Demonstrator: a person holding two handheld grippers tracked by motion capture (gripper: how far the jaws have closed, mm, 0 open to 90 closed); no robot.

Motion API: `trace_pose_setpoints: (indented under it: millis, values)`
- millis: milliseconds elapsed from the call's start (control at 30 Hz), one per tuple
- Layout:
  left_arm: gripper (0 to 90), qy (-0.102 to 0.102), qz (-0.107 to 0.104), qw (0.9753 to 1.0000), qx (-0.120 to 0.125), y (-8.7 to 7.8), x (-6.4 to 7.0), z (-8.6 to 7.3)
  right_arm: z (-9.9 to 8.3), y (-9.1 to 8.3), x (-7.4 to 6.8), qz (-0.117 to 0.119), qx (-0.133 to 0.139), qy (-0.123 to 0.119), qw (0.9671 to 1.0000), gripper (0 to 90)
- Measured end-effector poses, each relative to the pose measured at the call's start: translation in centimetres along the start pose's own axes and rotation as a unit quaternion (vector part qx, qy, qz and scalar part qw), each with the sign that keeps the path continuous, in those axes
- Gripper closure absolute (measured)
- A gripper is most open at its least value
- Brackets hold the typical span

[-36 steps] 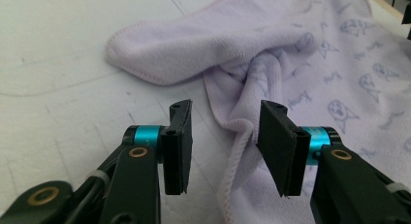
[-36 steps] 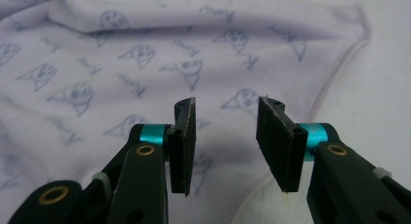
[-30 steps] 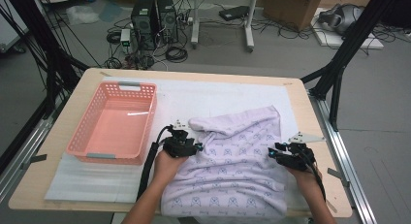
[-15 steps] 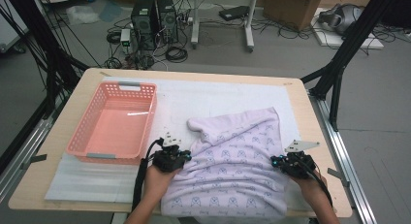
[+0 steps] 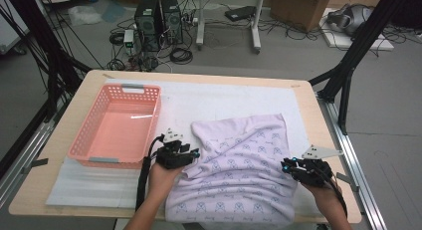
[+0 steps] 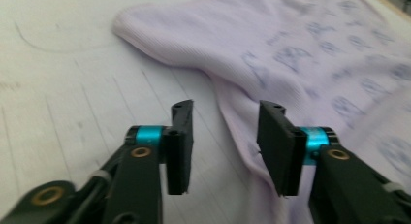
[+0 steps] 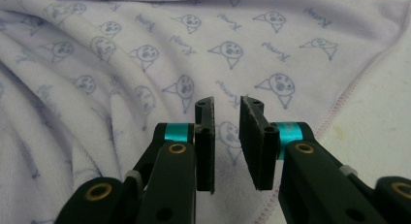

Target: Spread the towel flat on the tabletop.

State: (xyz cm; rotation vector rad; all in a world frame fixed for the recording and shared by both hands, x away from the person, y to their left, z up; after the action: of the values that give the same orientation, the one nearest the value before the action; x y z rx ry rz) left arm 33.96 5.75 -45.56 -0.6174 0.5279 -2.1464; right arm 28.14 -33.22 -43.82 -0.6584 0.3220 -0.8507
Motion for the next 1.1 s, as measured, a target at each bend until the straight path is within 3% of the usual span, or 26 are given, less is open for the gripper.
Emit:
trace_pose_setpoints:
  millis: [100,233,400,467,500,533,567,633,733,900,1000,1100]
  values:
    - [69.5,-0.013,0.001,0.9999,-0.010,1.7,-0.3,0.9,-0.1,0.2,0.0,0.004,0.001,-0.006,1.0000,75.1]
    - [63.6,-0.002,-0.003,0.9997,-0.024,3.2,0.3,2.1,-0.1,0.3,0.0,0.007,0.001,-0.007,0.9999,75.1]
    - [54.6,0.018,-0.003,0.9981,-0.059,5.3,1.7,2.5,-0.1,0.4,0.0,0.009,0.000,-0.007,0.9999,75.1]
    - [55.4,0.043,0.013,0.9972,-0.059,5.8,2.5,2.4,-0.1,0.4,-0.1,0.009,0.000,-0.006,0.9999,75.0]
    - [56.7,0.052,0.023,0.9965,-0.060,5.8,2.7,2.4,-0.1,0.4,0.0,0.010,0.000,-0.006,0.9999,75.0]
    - [61.5,0.055,0.020,0.9966,-0.059,5.7,2.7,2.4,-0.1,0.4,0.0,0.010,0.001,-0.006,0.9999,75.0]
    - [78.6,0.057,0.023,0.9959,-0.067,5.6,2.6,2.3,-0.2,0.3,0.0,0.010,0.001,-0.007,0.9999,75.1]
    - [83.8,0.057,0.034,0.9952,-0.071,5.2,2.3,2.4,-0.2,0.3,0.0,0.010,0.002,-0.008,0.9999,74.7]
    - [84.3,0.040,0.067,0.9950,-0.063,4.2,0.7,2.3,-0.2,0.2,0.1,0.009,0.005,-0.005,0.9999,74.6]
    - [84.2,0.019,0.086,0.9942,-0.061,2.4,-1.4,1.6,-0.3,0.3,0.3,0.002,0.009,-0.002,1.0000,73.9]
    - [80.8,0.021,0.078,0.9957,-0.045,1.7,-1.9,1.6,-0.1,0.4,0.7,-0.010,0.015,0.009,0.9998,69.9]
    - [62.9,0.016,0.064,0.9974,-0.030,1.7,-2.3,1.9,0.3,0.4,1.4,-0.023,0.027,0.026,0.9991,66.5]
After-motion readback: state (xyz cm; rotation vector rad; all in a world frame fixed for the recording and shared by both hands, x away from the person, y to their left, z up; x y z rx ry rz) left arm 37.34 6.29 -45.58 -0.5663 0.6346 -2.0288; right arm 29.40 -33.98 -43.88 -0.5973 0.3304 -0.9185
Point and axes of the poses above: each handheld gripper's, and its own axes: y roughly forward along the jaws, z roughly out of its top, x roughly to its right, the point moved 3 cm from there along y, roughly forward along the jaws, and after that the axes turned 2 degrees about -z, right-handed, at the moved point
